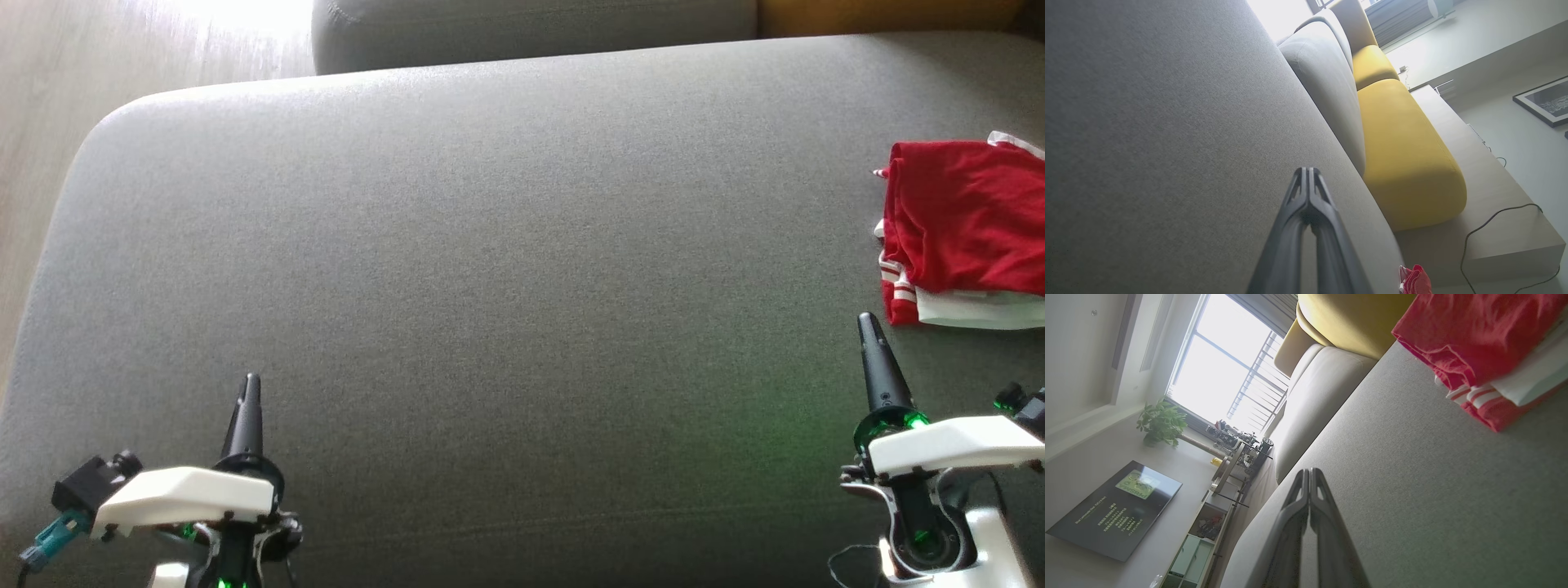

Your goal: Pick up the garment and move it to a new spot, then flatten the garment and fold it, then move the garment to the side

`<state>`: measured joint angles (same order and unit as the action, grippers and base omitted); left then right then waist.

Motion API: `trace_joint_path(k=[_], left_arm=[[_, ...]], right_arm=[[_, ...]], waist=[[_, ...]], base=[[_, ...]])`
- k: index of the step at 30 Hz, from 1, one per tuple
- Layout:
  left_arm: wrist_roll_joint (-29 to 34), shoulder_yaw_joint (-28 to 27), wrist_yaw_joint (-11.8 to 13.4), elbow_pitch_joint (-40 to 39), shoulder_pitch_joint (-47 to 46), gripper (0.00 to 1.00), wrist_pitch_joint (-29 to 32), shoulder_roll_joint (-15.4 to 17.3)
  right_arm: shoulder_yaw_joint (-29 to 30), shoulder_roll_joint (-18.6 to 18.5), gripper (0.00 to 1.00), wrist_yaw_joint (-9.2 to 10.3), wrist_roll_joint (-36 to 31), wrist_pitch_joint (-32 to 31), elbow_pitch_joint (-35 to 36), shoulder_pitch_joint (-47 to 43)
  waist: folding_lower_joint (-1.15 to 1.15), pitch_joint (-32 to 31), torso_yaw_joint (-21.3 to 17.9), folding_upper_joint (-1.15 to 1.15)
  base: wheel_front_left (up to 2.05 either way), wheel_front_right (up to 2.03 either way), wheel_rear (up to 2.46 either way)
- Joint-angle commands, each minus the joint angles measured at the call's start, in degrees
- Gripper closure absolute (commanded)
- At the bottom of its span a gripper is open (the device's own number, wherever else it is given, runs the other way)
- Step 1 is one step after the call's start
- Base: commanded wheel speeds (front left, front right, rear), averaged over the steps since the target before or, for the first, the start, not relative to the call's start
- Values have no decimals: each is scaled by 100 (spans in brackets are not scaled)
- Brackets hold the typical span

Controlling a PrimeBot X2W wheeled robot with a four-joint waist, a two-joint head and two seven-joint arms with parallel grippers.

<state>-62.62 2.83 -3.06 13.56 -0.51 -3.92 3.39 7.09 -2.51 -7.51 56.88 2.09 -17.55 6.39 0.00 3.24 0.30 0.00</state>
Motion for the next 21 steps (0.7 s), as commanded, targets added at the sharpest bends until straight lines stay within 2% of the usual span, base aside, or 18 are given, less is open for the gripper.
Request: trace_joint_path(k=[1, 21], left_arm=[[-147, -185, -53, -143, -338, 100, 40, 104], [-1377, -400, -213, -69, -425, 100, 376, 107]], right_arm=[[-57, -38, 100, 1, 175, -47, 221, 90], [-57, -38, 100, 2, 1551, -380, 275, 45]], waist=[[0, -8, -1, 0], [0, -130, -13, 0]], base=[[0, 0, 0], [0, 0, 0]])
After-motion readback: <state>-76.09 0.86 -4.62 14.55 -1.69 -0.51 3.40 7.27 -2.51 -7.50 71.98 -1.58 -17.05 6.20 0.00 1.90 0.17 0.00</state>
